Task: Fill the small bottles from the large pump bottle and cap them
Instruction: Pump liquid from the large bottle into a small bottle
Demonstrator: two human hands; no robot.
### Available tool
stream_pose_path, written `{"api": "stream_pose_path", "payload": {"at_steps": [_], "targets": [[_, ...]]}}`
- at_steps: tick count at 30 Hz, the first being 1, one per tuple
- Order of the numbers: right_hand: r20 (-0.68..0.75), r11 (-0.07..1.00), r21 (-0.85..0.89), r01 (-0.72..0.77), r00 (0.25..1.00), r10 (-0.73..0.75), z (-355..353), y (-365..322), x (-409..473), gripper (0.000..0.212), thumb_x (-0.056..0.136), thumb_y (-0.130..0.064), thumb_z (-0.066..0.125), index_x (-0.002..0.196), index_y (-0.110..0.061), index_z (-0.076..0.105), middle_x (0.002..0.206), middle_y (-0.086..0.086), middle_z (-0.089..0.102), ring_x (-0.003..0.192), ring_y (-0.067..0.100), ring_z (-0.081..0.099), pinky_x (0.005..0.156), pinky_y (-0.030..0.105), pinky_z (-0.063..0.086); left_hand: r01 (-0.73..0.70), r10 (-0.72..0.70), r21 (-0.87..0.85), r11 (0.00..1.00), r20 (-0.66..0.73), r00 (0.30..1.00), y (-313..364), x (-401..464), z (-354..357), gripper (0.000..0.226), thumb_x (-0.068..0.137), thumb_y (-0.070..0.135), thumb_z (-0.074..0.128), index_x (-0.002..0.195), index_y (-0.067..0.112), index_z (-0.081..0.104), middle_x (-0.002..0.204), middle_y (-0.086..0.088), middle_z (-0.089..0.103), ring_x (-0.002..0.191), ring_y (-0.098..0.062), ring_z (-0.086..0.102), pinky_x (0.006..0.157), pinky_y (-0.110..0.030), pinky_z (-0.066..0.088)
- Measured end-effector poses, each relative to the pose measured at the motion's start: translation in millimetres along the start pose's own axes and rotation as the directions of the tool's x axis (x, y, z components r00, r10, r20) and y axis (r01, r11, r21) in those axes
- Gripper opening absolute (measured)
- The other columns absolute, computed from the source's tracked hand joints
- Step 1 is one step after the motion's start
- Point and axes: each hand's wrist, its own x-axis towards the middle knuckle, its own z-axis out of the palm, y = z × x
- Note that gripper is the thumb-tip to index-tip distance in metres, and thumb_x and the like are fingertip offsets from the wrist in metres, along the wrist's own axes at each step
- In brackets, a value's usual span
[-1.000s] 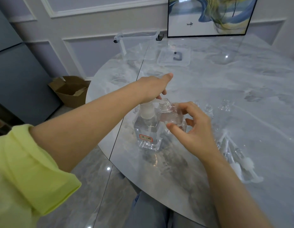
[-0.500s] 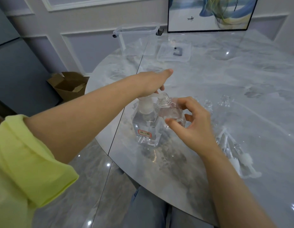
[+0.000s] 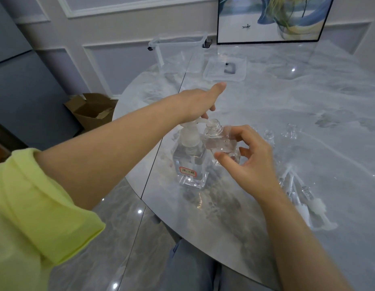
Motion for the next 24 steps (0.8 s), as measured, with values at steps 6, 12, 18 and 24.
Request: {"api": "stream_pose_path", "payload": {"at_steps": [6,12,18,24], "targets": [[0.013,1.0,-0.031,-0.003,1.0,0.003,-0.1,5.4,0.8,0.032,0.076,-0.021,0.075,0.107,-0.018,0.068,0.103,-0.008,0.067,0.098,0.015,0.063,0.078,0.045,0.055,0.031,-0.032,0.036,0.999,0.033,0.999,-3.6,4.4,5.3,0.072,0.1,0.071,0.019,0.12,0.021,0.066,0.116,0.002,0.065,0.115,-0.022,0.057,0.097,-0.037,0.035],[0.02,0.999,-0.045,0.008,1.0,-0.008,0.6,5.1,0.4,0.033,0.076,-0.023,0.075,0.108,-0.018,0.068,0.103,-0.012,0.066,0.099,0.012,0.063,0.078,0.037,0.055,0.037,-0.036,-0.011,0.999,0.067,0.997,-3.9,4.1,2.7,0.068,0.102,0.067,0.02,0.117,0.02,0.066,0.12,-0.003,0.066,0.116,-0.024,0.058,0.094,-0.04,0.038],[0.015,0.999,-0.05,0.015,1.0,-0.014,0.0,4.9,0.9,0.032,0.076,-0.021,0.075,0.107,-0.019,0.068,0.102,-0.014,0.066,0.099,0.011,0.062,0.077,0.032,0.053,0.004,-0.001,-0.045,0.999,0.077,0.997,-6.0,6.0,3.7,0.064,0.101,0.067,0.026,0.114,0.021,0.068,0.117,0.0,0.069,0.115,-0.023,0.059,0.096,-0.04,0.037],[0.01,0.999,-0.05,0.019,1.0,-0.019,0.9,3.6,0.2,0.032,0.077,-0.022,0.076,0.108,-0.02,0.067,0.104,-0.013,0.066,0.1,0.012,0.063,0.078,0.037,0.055,-0.009,0.012,-0.068,0.998,0.036,0.999,-8.6,7.8,4.4,0.066,0.102,0.065,0.022,0.109,0.019,0.069,0.113,0.0,0.071,0.114,-0.023,0.061,0.099,-0.041,0.038]]}}
